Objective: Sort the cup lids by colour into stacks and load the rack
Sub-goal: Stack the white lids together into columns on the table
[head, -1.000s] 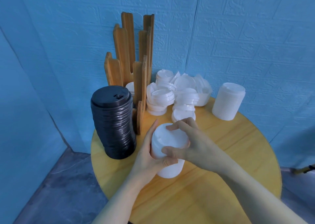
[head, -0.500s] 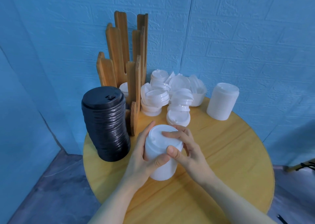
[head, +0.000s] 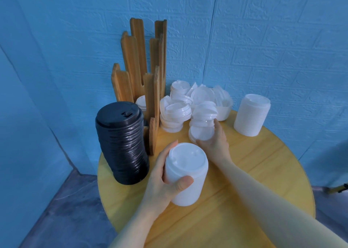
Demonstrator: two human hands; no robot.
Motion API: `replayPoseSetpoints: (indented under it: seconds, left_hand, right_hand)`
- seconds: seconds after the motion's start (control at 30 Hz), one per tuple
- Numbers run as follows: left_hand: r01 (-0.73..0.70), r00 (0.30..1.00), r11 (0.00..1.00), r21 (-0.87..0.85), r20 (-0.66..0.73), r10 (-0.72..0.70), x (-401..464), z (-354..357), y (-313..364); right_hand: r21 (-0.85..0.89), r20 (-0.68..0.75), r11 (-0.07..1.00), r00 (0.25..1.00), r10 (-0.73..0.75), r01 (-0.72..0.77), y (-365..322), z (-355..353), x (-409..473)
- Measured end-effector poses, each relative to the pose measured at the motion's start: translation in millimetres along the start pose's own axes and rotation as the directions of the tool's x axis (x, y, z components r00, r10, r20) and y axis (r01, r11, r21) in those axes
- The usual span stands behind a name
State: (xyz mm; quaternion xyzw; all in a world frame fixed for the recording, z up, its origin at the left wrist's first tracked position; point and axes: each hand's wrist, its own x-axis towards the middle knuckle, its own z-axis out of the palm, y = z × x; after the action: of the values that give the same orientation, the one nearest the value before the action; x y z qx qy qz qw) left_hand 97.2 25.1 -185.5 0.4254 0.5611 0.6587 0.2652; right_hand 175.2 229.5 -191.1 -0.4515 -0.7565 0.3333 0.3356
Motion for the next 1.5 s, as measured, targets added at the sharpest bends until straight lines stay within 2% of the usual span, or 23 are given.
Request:
replayPoseSetpoints:
  seconds: [0.13, 0.23, 0.3, 0.4, 0.57, 0.7, 0.87, 0.97, 1.03, 1.13, 1.2, 1.33, 1.5]
  left_hand:
    - [-0.001, 1.000, 1.000, -0.002, -0.001, 0.001, 0, 1, 1]
    - [-0.003, 1.000, 1.000, -0.002, -0.005, 0.003, -1, 2, 1]
    - [-0.002, 1.000, 1.000, -0.007, -0.005, 0.002, -1, 2, 2]
    - [0.005, 1.000, 1.000, -0.002, -0.007, -0.005, -1, 2, 3]
    - [0.004, 1.000, 1.000, 0.011, -0.002, -0.004, 0, 1, 3]
    - [0.000, 1.000, 1.000, 0.001, 0.007, 0.000, 0, 1, 5]
    - [-0.001, 1.000, 1.000, 0.000, 0.001, 0.001, 0, 1, 4]
    - [0.007, 1.000, 1.000, -0.008, 0.002, -0.007, 1, 0, 3]
    - [0.001, 1.000, 1.000, -0.008, 0.005, -0.001, 1, 1, 3]
    - [-0.010, 1.000, 1.000, -0.003, 0.002, 0.010, 0, 1, 4]
    - [-0.013, 1.000, 1.000, -0.002, 0.004, 0.013, 0, 1, 4]
    - [-0.016, 1.000, 1.000, -0.004, 0.010, 0.016, -1, 1, 5]
    - [0.003, 1.000, 0.999, -0.046, 0.013, -0.003, -1, 2, 4]
  right_hand:
    - [0.055, -0.018, 0.996, 0.997, -0.076, 0.077, 15, -12, -9]
    - [-0.024, 0.009, 0.995, 0.995, -0.101, 0.101, 21, -19, -11]
    - [-0.067, 0.033, 0.994, 0.996, -0.084, 0.086, 18, -20, -8]
    - [-0.034, 0.065, 0.998, 0.997, -0.048, 0.050, 5, -14, -1]
    - [-0.036, 0.053, 0.998, 0.997, 0.049, -0.047, -11, 5, 8]
    - [-0.042, 0.019, 0.998, 0.999, 0.048, -0.047, -1, 1, 10]
    - [-0.087, 0.061, 0.996, 0.998, 0.028, -0.022, 7, -18, -3]
    - [-0.102, 0.075, 0.993, 0.995, 0.073, -0.065, 12, -30, -16]
    - [-0.030, 0.108, 0.993, 0.987, 0.116, -0.113, 14, -41, -23]
    - [0.247, 0.211, 0.947, 0.965, 0.155, -0.206, 8, -59, -37]
    - [0.361, 0.259, 0.901, 0.954, 0.153, -0.243, -1, -70, -45]
    - [0.424, 0.285, 0.879, 0.953, 0.098, -0.218, -22, -81, -60]
    - [0.417, 0.297, 0.907, 0.952, -0.070, -0.064, -56, -81, -84]
